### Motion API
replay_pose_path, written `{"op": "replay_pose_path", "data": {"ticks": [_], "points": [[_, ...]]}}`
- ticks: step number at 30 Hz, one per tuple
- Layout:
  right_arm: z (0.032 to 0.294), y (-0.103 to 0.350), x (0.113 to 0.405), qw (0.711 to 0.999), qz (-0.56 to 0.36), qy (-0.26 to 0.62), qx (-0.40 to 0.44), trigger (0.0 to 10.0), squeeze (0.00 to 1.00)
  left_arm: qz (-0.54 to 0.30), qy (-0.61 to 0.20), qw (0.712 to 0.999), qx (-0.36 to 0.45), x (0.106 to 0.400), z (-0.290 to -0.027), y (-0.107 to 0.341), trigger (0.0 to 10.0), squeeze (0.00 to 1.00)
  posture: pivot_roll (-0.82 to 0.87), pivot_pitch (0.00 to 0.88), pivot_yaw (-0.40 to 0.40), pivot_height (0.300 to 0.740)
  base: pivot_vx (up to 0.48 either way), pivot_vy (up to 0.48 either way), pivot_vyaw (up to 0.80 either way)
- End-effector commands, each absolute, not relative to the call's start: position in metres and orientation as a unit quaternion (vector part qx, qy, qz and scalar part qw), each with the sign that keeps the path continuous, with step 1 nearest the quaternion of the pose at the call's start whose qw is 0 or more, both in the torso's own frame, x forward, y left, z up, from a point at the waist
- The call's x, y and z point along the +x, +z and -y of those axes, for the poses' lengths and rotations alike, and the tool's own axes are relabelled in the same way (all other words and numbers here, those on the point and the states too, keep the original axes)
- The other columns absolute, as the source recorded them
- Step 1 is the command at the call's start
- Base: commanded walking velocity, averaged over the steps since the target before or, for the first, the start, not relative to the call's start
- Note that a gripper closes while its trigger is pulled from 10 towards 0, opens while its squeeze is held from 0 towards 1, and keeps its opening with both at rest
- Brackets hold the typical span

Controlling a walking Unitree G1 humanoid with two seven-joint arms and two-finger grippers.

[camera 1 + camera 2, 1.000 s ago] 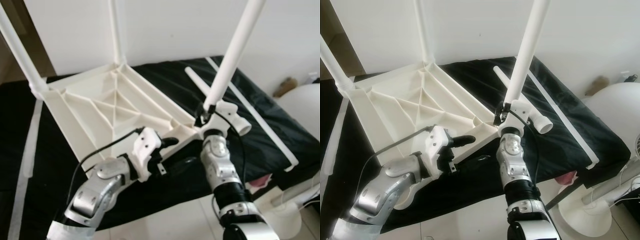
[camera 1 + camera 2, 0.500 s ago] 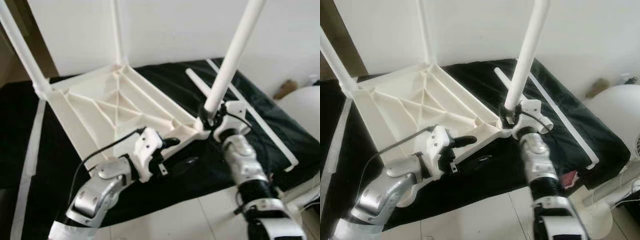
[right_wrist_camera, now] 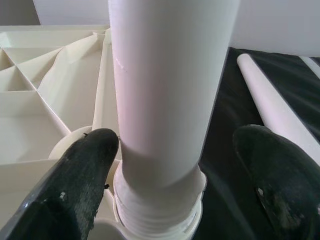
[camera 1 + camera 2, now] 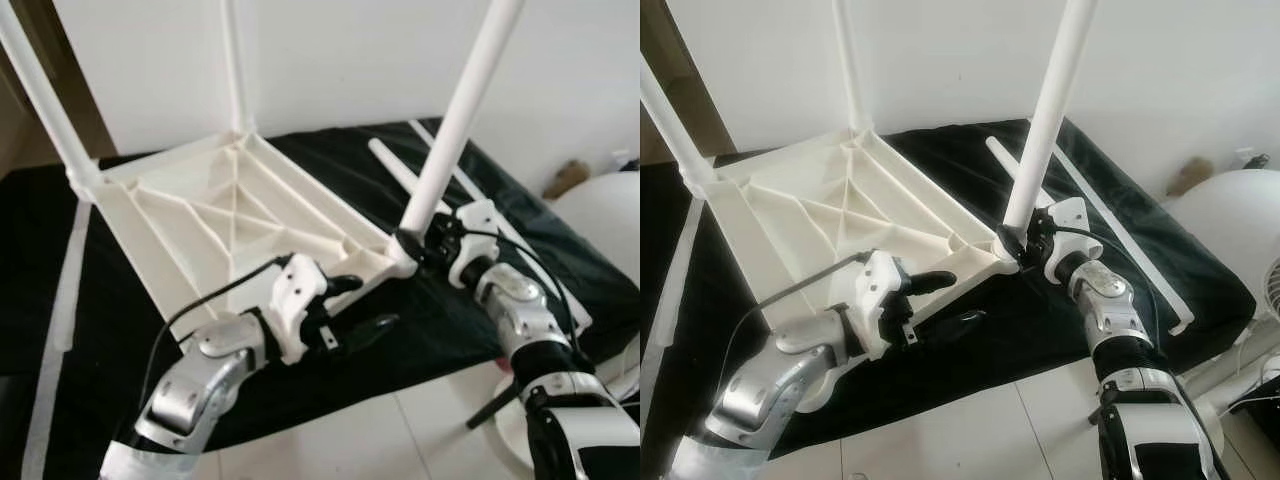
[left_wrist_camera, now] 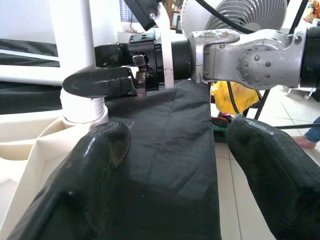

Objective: Building children table

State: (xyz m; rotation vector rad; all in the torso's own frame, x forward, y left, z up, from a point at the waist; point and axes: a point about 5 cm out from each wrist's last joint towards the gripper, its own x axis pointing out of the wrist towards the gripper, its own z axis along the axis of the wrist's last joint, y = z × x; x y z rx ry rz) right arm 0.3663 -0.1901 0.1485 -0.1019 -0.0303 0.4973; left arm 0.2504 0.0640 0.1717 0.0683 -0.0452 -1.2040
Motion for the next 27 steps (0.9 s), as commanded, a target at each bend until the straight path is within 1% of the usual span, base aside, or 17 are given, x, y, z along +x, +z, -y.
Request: {"op": "replay_pose_path", "data": {"ticks": [1, 11, 21, 24, 27], "points": [[0.19, 0.155, 0.37, 0.962, 0.016, 0.266, -0.062, 10.0, 0.0, 0.025, -0.567, 0.823, 0.033, 0.251, -0.062, 0.176, 10.0, 0.0, -0.01, 0.027, 0.006, 0.74, 0.0, 0.0, 0.0], [0.181, 0.147, 0.371, 0.939, -0.029, 0.336, -0.061, 10.0, 0.0, 0.031, -0.577, 0.815, 0.034, 0.252, -0.054, 0.177, 10.0, 0.0, -0.02, 0.023, 0.017, 0.74, 0.0, 0.0, 0.0], [0.178, 0.137, 0.37, 0.934, -0.059, 0.346, -0.056, 10.0, 0.0, 0.032, -0.58, 0.813, 0.037, 0.254, -0.052, 0.18, 10.0, 0.0, -0.02, 0.023, 0.018, 0.74, 0.0, 0.0, 0.0], [0.175, 0.125, 0.366, 0.93, -0.082, 0.357, -0.035, 10.0, 0.0, 0.042, -0.578, 0.814, 0.042, 0.254, -0.049, 0.184, 10.0, 0.0, -0.02, 0.025, 0.015, 0.74, 0.0, 0.0, 0.0], [0.172, 0.121, 0.363, 0.925, -0.083, 0.369, -0.027, 10.0, 0.0, 0.046, -0.574, 0.816, 0.042, 0.255, -0.048, 0.187, 10.0, 0.0, -0.02, 0.027, 0.011, 0.74, 0.0, 0.0, 0.0]]}}
